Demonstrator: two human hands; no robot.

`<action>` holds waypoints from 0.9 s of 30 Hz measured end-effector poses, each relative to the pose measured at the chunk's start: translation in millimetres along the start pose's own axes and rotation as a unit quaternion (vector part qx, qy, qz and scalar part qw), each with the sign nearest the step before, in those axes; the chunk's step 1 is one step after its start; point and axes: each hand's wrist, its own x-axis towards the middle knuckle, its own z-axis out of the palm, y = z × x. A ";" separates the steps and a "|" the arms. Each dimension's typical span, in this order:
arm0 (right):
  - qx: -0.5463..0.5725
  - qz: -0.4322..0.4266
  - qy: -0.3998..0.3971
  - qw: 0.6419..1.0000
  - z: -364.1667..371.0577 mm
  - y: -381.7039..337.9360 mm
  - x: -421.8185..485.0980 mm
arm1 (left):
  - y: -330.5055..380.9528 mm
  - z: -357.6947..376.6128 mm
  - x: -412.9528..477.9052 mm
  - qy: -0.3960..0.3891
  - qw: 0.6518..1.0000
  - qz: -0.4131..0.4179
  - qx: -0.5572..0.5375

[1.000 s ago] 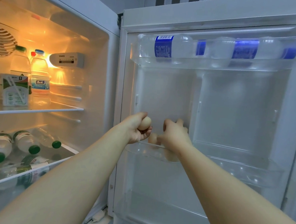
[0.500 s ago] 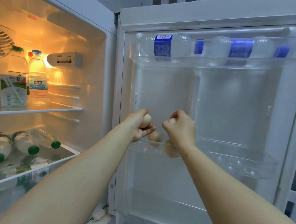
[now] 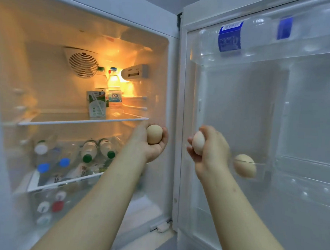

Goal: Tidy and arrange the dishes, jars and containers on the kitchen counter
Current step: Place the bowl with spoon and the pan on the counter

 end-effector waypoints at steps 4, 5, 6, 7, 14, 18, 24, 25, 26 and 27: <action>0.053 0.149 -0.080 0.984 9.4 30.8 -10.3 | 12.2 -35.4 -18.6 0.066 0.996 0.050 -0.041; 0.060 0.183 -0.099 0.976 11.8 37.3 -16.4 | 14.1 -45.6 -23.8 0.082 0.993 0.073 -0.048; 0.066 0.208 -0.118 0.969 13.5 43.2 -21.9 | 16.2 -53.0 -30.8 0.093 0.990 0.088 -0.055; 0.070 0.233 -0.139 0.960 16.4 49.5 -29.5 | 19.4 -62.0 -39.1 0.107 0.987 0.108 -0.060; 0.042 0.389 -0.253 0.885 42.3 92.7 -97.6 | 38.2 -121.4 -118.7 0.211 0.943 0.240 -0.097; 0.036 0.465 -0.323 0.823 58.7 107.3 -160.9 | 48.0 -149.2 -192.0 0.277 0.901 0.312 -0.115; 0.033 0.538 -0.421 0.729 80.3 101.5 -279.8 | 56.2 -174.1 -327.4 0.340 0.824 0.432 -0.140; 0.033 0.552 -0.436 0.710 81.0 94.2 -306.0 | 56.0 -177.2 -355.7 0.348 0.806 0.457 -0.139; 0.031 0.559 -0.449 0.696 80.8 90.0 -325.4 | 53.3 -177.2 -376.9 0.350 0.796 0.471 -0.146; 0.032 0.573 -0.466 0.673 78.7 81.7 -356.2 | 50.8 -179.2 -410.9 0.364 0.777 0.493 -0.147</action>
